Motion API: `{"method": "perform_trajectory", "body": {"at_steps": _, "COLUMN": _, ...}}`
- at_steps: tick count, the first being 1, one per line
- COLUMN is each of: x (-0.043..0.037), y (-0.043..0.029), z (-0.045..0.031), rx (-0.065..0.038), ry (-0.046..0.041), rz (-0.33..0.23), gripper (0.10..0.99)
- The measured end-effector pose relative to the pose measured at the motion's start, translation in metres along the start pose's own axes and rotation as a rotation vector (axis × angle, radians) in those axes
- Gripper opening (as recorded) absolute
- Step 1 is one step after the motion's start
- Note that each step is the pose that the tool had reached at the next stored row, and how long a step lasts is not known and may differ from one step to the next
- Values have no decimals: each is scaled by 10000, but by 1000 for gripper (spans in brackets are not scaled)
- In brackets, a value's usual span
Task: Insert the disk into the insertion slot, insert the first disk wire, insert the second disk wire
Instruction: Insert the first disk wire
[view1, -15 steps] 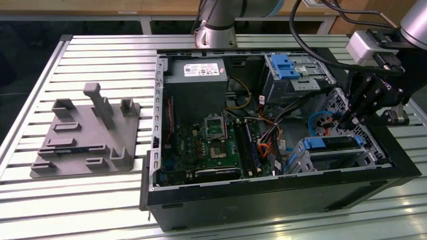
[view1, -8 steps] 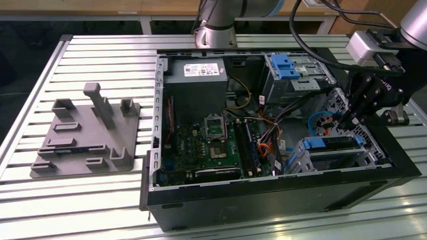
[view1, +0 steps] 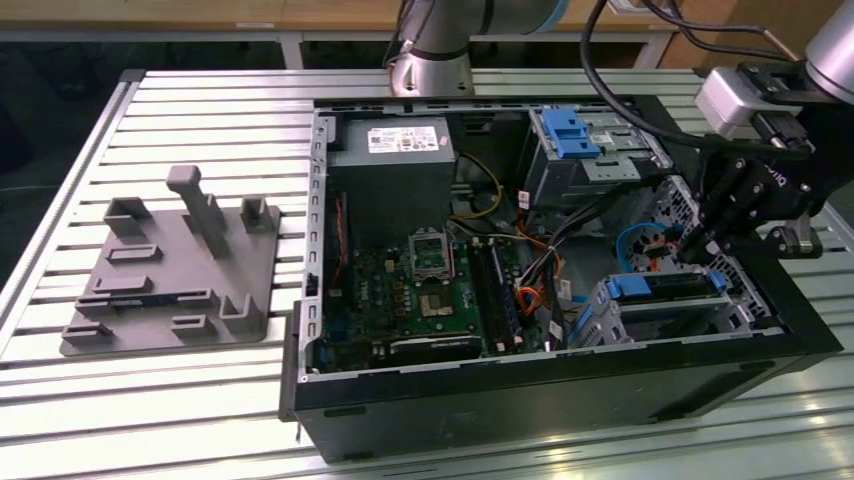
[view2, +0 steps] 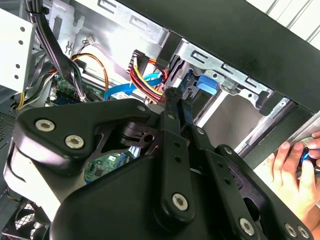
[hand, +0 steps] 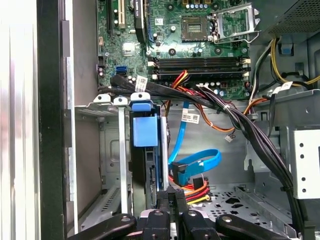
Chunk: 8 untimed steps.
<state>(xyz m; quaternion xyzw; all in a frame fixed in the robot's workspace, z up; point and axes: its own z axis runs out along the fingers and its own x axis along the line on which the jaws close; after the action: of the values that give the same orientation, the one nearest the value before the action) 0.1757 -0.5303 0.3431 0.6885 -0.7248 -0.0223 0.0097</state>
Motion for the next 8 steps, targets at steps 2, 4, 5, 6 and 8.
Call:
{"method": "perform_trajectory", "body": {"at_steps": 2, "x": 12, "y": 1, "z": 1, "rx": 1, "ry": -3, "rz": 44, "gripper": 161}}
{"method": "perform_trajectory", "body": {"at_steps": 4, "x": 25, "y": 2, "z": 1, "rx": 2, "ry": -5, "rz": 103, "gripper": 161}}
{"method": "perform_trajectory", "body": {"at_steps": 5, "x": 32, "y": 2, "z": 2, "rx": 2, "ry": -6, "rz": 134, "gripper": 161}}
{"method": "perform_trajectory", "body": {"at_steps": 6, "x": 38, "y": 2, "z": 3, "rx": 3, "ry": -8, "rz": 165, "gripper": 161}}
{"method": "perform_trajectory", "body": {"at_steps": 8, "x": 46, "y": 2, "z": 6, "rx": 3, "ry": -12, "rz": 222, "gripper": 161}}
